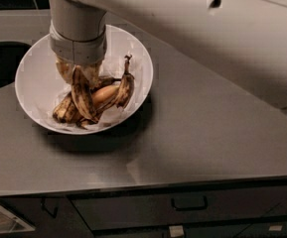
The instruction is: Pick banana from white bowl
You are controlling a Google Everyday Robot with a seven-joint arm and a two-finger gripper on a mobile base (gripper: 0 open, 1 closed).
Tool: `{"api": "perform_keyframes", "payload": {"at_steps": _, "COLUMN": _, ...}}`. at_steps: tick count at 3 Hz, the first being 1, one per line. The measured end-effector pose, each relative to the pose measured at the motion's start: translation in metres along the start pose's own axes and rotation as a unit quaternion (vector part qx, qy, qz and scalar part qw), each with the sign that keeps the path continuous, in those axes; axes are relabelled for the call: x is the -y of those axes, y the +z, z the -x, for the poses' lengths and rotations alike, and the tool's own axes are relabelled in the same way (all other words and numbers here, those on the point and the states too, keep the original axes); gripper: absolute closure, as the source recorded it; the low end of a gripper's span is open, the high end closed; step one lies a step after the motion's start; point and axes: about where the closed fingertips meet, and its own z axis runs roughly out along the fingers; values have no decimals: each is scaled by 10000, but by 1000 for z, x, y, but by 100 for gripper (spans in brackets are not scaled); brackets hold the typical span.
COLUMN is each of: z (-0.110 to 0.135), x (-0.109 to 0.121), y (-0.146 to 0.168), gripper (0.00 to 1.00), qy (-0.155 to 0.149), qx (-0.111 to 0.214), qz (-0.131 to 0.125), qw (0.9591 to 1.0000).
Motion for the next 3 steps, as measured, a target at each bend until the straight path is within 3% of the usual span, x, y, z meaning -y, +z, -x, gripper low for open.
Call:
{"api": "perform_keyframes", "payload": {"at_steps": 1, "z": 17, "x": 1, "y": -26, "gripper": 100, "qy": 20, "qx": -520, "qz": -95, "qw": 9986}}
{"api": "perform_keyframes", "payload": {"at_steps": 2, "z": 34, "x": 0, "y": -52, "gripper": 100, "qy": 29, "qx": -1018, "qz": -340, "qw": 9942}}
{"api": "perform_keyframes", "payload": {"at_steps": 3, "z": 47, "x": 4, "y": -87, "gripper": 100, "qy": -24, "qx": -1520, "qz": -515, "qw": 9870}}
